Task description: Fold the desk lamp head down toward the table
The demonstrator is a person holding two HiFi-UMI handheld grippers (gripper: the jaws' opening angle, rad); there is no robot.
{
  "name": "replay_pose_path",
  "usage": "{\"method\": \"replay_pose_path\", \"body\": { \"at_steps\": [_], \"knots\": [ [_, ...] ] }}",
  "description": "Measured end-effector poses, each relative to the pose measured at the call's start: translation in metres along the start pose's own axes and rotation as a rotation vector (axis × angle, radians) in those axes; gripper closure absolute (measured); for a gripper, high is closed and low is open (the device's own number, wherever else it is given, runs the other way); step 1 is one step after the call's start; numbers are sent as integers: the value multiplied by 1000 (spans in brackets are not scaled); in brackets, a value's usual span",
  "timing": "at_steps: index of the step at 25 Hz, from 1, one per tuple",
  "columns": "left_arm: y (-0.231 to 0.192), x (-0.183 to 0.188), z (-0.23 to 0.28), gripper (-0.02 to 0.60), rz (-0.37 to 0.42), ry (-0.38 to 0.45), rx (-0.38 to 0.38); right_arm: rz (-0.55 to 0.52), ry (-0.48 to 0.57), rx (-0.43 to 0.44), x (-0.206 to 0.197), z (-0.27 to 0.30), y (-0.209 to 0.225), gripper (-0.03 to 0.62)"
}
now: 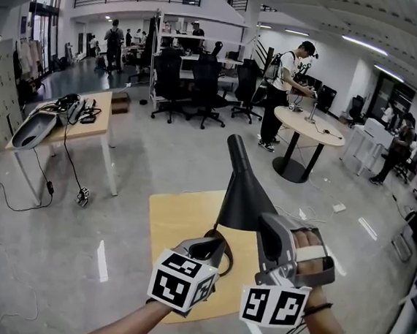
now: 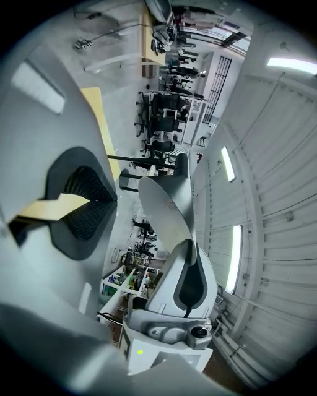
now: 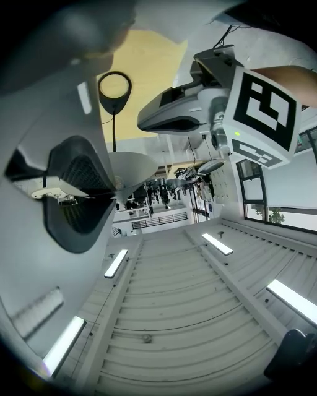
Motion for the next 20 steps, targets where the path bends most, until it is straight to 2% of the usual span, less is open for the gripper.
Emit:
{"method": "replay_pose_path", "body": {
  "at_steps": [5, 13, 18, 20],
  "knots": [
    [-7, 12, 9, 563, -3, -4, 4, 22, 2, 12, -8, 15, -4, 567],
    [-41, -7, -10, 563, -9, -20, 6, -24, -11, 17, 20, 32, -57, 548],
    [-33, -22, 5, 563, -11, -30, 5, -24, -21, 20, 0, 34, -80, 538],
    [-13, -11, 15, 561, -10, -33, 5, -27, -26, 25, -20, 31, -69, 533]
  ]
}}
Point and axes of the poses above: the fingertips, and each gripper's own axes: z forward along the fingers, y to its right, x out of its top, the point moved 9 cm from there along -z, backward along the fingers, and after that the axes turned 1 degree about -y, right-handed, at the moved point
